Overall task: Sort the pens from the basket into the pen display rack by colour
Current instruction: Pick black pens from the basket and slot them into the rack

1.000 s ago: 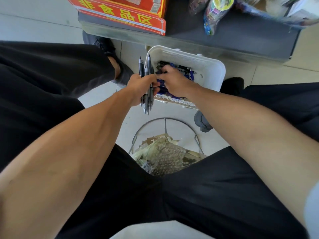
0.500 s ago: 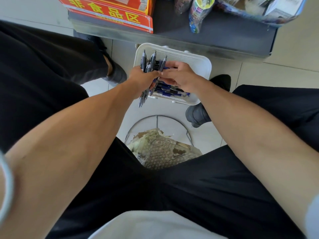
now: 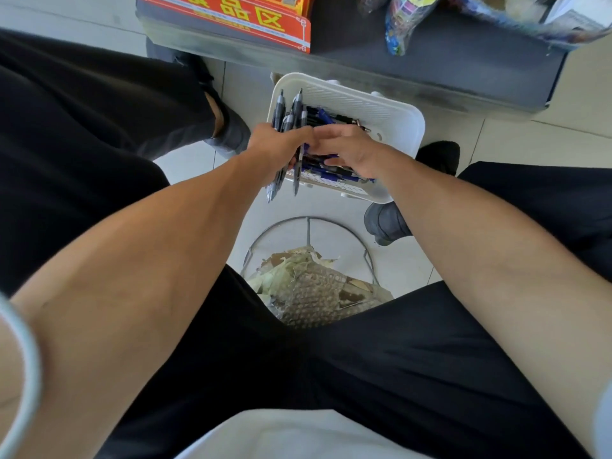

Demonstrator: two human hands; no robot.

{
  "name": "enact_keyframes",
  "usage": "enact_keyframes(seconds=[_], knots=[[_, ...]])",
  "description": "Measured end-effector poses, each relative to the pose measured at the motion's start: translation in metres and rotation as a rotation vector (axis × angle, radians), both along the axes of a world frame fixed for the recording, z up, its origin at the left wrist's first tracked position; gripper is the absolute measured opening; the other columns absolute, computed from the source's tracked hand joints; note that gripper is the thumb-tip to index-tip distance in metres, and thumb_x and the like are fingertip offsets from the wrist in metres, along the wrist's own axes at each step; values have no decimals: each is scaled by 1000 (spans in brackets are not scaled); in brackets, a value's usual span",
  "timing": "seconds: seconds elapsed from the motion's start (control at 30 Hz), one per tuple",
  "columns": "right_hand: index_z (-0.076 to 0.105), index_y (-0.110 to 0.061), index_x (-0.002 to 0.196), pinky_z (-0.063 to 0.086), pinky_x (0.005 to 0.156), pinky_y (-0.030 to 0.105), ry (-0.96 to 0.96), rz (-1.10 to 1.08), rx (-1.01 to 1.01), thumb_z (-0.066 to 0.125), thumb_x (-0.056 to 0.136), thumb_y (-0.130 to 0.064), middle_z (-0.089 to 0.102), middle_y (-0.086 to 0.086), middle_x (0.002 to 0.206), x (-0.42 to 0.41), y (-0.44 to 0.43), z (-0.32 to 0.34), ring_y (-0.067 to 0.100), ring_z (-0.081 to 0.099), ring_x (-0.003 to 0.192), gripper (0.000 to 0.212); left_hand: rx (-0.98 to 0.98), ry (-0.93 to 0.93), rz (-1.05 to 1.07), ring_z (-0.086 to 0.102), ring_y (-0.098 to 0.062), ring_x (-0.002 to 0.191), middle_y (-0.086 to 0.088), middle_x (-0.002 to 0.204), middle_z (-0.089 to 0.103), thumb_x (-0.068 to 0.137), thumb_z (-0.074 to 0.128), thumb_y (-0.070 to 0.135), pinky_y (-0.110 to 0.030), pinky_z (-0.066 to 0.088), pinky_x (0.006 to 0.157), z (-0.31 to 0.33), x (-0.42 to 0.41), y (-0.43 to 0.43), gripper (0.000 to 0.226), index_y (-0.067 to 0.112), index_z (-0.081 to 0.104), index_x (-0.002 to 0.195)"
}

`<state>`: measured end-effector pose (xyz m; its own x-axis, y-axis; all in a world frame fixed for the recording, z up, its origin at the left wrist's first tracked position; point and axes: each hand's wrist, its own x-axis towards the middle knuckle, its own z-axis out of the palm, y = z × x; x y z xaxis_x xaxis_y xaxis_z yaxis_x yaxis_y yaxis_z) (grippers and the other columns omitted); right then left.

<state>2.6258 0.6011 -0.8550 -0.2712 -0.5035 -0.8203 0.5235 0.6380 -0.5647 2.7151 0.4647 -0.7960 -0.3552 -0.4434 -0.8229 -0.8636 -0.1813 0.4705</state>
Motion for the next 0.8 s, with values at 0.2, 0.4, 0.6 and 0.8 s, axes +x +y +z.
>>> enact_keyframes(seconds=[0.2, 0.4, 0.6, 0.8], knots=[[43, -25, 151, 28, 120, 41, 406, 546, 335, 72, 84, -41, 23, 8, 162, 8, 1, -27, 32, 26, 147, 74, 5, -10, 25, 52, -16, 53, -6, 65, 56, 78, 75, 20, -29, 53, 59, -5, 7, -8, 20, 9, 59, 83], [61, -17, 134, 47, 98, 27, 402, 351, 240, 69, 91, -21, 64, 3, 129, 29, 10, -29, 20, 61, 117, 44, 16, 1, 48, 53, -16, 53, -6, 65, 57, 77, 72, 17, -27, 53, 58, -8, 7, -12, 16, 8, 60, 83], [52, -17, 143, 35, 114, 38, 643, 445, 370, 62, 87, -14, 35, 5, 154, 8, 5, -43, 28, 34, 140, 56, 39, -6, 6, 55, -18, 61, -8, 71, 58, 77, 71, 18, -32, 58, 68, -8, 9, -15, 17, 10, 59, 83], [52, -13, 143, 26, 122, 38, 553, 629, 371, 61, 92, -20, 13, 8, 165, 3, -3, -52, 32, 19, 149, 52, 58, -3, -3, 54, -18, 62, -9, 73, 58, 80, 70, 14, -30, 56, 66, -4, 10, -16, 13, 11, 57, 76]])
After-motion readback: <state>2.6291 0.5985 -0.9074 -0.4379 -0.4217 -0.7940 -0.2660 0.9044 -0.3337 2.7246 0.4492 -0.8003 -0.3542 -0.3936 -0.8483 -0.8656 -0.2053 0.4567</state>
